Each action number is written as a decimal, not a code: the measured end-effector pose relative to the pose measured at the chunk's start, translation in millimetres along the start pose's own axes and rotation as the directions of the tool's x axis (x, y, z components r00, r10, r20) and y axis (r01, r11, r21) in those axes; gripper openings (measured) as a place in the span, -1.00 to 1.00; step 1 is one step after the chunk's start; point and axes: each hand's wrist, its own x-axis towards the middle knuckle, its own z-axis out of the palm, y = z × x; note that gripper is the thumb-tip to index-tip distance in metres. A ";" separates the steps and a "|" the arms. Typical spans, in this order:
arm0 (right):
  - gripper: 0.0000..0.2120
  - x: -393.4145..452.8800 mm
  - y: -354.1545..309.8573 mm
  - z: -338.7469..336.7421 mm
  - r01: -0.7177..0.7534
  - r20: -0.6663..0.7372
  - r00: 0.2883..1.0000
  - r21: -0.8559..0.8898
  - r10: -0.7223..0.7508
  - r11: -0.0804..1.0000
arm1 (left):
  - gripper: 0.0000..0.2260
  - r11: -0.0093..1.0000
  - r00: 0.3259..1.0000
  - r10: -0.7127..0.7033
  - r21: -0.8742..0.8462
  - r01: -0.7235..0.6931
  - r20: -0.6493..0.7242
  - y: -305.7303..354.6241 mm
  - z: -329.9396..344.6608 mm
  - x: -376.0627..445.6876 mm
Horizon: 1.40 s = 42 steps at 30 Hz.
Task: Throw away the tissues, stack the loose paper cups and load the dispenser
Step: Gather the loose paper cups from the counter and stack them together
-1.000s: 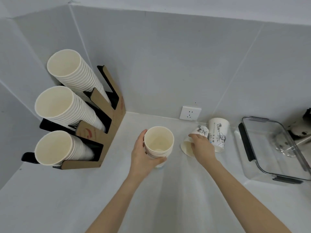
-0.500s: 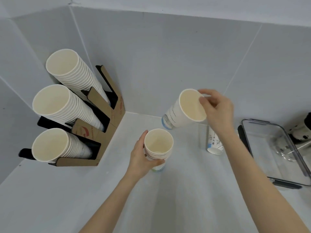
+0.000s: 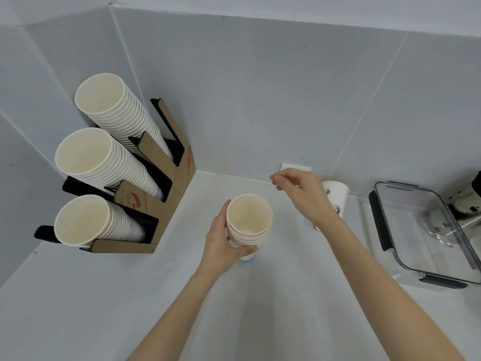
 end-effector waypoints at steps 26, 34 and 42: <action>-0.25 29.0 151.3 6.7 -0.573 -0.441 0.629 0.294 0.640 0.765 | -0.15 0.998 0.997 0.065 -0.005 -0.065 -0.031 -8.2 1.1 40.2; -0.42 24.6 37.0 12.6 -0.048 -0.309 0.880 0.698 0.361 0.714 | -0.18 0.995 0.995 0.093 -0.017 -0.094 -0.043 -11.8 0.9 34.5; -0.25 0.7 8.6 39.0 -0.023 -0.036 0.998 0.584 0.054 0.812 | -0.20 0.993 0.992 0.121 0.000 -0.122 -0.037 -8.8 -1.2 34.4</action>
